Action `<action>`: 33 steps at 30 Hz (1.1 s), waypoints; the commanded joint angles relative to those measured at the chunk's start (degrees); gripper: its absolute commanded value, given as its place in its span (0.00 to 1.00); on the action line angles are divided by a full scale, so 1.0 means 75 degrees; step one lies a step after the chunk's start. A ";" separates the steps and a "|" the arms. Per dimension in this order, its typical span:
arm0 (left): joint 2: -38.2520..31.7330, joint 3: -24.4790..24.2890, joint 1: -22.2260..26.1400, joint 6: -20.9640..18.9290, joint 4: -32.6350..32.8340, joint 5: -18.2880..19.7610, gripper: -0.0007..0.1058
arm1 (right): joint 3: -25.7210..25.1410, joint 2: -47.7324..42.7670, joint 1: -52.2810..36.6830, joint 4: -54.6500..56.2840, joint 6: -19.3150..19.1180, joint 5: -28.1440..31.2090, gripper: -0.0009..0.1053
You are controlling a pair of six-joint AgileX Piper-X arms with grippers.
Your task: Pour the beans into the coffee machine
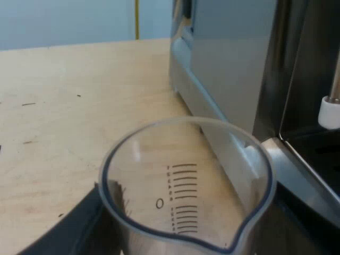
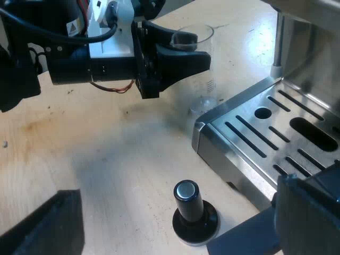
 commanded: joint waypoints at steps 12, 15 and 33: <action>0.0012 0.0018 0.0017 -0.0087 0.0010 0.0471 0.62 | -0.0021 -0.0001 0.0012 -0.0112 -0.0034 -0.0038 0.75; -0.0155 0.0206 0.0017 -0.0087 0.0044 0.0448 0.62 | -0.0021 -0.0001 0.0012 -0.0112 -0.0009 -0.0033 0.75; -0.2528 0.0490 0.0017 0.0090 0.4082 -0.0020 0.62 | -0.0021 -0.0001 0.0012 -0.0112 0.0650 0.0052 0.75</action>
